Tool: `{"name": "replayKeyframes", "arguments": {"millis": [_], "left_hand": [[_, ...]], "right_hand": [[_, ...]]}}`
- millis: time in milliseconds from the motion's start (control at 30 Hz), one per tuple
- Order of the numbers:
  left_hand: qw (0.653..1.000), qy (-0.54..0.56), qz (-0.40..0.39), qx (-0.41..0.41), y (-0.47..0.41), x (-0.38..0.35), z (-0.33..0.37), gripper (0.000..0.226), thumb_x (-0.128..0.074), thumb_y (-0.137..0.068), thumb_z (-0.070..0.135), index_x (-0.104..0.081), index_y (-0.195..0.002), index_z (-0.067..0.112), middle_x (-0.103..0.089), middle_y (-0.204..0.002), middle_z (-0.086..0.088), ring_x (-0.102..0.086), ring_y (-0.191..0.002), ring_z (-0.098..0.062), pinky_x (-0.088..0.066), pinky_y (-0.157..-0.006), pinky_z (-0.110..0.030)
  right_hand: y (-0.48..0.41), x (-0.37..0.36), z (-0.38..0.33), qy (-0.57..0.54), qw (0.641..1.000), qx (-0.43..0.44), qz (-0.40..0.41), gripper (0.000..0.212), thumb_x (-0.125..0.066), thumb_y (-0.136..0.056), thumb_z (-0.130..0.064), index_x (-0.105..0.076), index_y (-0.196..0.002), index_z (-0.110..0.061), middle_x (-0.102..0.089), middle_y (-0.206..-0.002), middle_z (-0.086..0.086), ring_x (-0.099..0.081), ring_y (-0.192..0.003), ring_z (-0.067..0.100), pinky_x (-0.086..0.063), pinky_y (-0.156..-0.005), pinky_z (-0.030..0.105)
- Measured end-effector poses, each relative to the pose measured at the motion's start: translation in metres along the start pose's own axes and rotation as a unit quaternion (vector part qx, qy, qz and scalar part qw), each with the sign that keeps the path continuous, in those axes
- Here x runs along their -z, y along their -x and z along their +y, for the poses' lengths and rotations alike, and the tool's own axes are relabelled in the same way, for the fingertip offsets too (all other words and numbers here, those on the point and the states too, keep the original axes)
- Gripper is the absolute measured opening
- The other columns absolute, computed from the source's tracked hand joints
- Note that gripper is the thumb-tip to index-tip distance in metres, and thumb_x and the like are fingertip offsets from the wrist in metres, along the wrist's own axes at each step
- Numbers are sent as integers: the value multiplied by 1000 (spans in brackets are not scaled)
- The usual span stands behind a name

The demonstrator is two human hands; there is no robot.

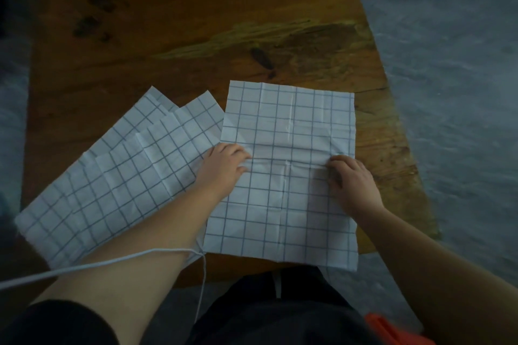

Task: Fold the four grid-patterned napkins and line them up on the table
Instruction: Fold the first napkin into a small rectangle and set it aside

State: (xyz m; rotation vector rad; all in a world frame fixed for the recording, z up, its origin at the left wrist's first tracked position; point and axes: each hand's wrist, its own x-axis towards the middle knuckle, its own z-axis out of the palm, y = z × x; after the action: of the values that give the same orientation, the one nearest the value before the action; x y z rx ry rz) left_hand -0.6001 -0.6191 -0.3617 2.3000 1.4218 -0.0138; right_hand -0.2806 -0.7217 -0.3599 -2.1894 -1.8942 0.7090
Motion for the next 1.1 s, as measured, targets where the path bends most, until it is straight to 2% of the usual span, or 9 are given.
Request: {"name": "replayKeyframes", "arguments": {"millis": [167,333,433,567,733,833,900,1000,1100], "left_hand": [[1000,21,-15,-1,-7,3,-9,21,-65,-95,31,-68,-114,22,-61,-118,3,-49,-117,-22,-39,-98,-37],[1000,22,-14,9,-1,8,-16,5,-63,-97,23,-66,-100,21,-55,-96,7,-51,-102,-22,-44,-88,-38],[1000,18,-6,4,8,14,-17,5,-62,-97,23,-65,-100,21,-53,-95,9,-50,-101,-20,-42,-88,-35],[998,64,18,-1,23,35,-7,4,-59,-98,21,-63,-98,21,-59,-95,9,-54,-96,-16,-45,-84,-35],[991,124,51,15,59,76,9,5,-57,-100,26,-60,-98,29,-61,-91,15,-58,-87,-4,-50,-73,-29],[985,160,67,20,84,104,19,11,-60,-99,25,-59,-100,35,-59,-94,22,-58,-93,2,-45,-78,-19],[974,210,78,33,100,123,27,14,-62,-98,21,-60,-99,36,-61,-96,23,-58,-95,5,-44,-79,-17],[956,271,104,43,119,146,39,11,-64,-97,20,-64,-98,31,-64,-96,19,-59,-94,3,-47,-76,-20],[934,331,121,56,122,164,47,7,-66,-96,23,-67,-97,30,-67,-96,16,-62,-88,-2,-49,-70,-24]], "right_hand": [[-3,0,2,-6,1000,-8,25,29,-71,-87,-13,-69,-115,-16,-62,-121,4,-52,-113,29,-44,-98,45],[-2,8,-2,0,999,-49,8,15,-61,-98,-23,-67,-111,-21,-63,-109,1,-53,-105,26,-40,-90,41],[2,16,-5,26,997,-70,-1,11,-62,-98,-26,-68,-106,-21,-59,-107,-1,-49,-103,24,-39,-91,42],[15,32,-19,22,999,-38,9,6,-60,-96,-20,-61,-101,-23,-57,-105,-3,-51,-104,23,-39,-97,43],[42,70,-44,-25,997,-67,31,9,-59,-99,-18,-54,-104,-24,-59,-90,-9,-49,-83,14,-44,-96,45],[63,98,-60,-61,993,-70,74,22,-63,-96,-13,-61,-117,-20,-59,-99,-8,-55,-92,16,-45,-82,35],[78,115,-70,-84,990,-66,90,24,-66,-94,-9,-66,-114,-21,-61,-97,-10,-58,-92,14,-41,-75,26],[98,140,-77,-171,977,-64,109,25,-68,-91,-4,-67,-105,-25,-63,-91,-18,-60,-79,-3,-41,-64,5],[103,163,-71,-282,947,-68,136,33,-71,-87,0,-67,-102,-28,-67,-95,-10,-62,-78,-2,-47,-67,8]]}}
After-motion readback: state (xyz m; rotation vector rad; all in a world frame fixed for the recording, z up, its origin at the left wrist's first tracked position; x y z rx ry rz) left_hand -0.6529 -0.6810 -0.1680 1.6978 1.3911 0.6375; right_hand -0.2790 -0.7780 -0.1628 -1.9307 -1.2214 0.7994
